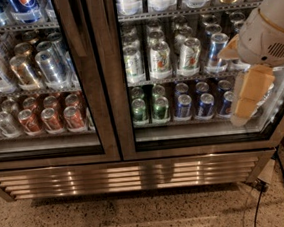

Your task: Open right fridge door

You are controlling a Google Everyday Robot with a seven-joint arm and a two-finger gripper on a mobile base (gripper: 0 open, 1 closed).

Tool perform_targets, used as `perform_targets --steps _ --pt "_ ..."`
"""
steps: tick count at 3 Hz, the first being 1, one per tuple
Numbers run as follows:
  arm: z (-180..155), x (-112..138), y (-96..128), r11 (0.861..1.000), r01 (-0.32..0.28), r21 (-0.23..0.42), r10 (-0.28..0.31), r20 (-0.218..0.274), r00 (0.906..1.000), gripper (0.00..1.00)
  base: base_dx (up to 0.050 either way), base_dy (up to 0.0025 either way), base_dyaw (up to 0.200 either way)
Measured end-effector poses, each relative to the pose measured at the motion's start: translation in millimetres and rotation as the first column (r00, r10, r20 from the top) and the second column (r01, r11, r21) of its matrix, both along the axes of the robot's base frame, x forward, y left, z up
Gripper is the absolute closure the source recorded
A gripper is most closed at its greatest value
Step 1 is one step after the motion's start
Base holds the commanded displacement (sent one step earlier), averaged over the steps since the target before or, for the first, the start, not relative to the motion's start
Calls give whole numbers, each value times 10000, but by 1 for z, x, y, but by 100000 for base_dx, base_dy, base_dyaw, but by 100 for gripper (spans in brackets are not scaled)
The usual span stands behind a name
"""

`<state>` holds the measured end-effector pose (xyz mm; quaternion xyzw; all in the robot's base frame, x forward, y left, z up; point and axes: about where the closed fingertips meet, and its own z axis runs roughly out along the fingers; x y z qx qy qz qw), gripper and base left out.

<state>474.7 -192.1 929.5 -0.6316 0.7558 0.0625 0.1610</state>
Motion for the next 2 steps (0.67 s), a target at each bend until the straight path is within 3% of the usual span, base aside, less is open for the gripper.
perform_targets --steps 1,2 --pt "-29 16 11 9680 -1026 2289 1140 -371 9928 0 0 0 0" --pt "-46 23 22 9292 -1098 3528 1424 -675 9875 0 0 0 0"
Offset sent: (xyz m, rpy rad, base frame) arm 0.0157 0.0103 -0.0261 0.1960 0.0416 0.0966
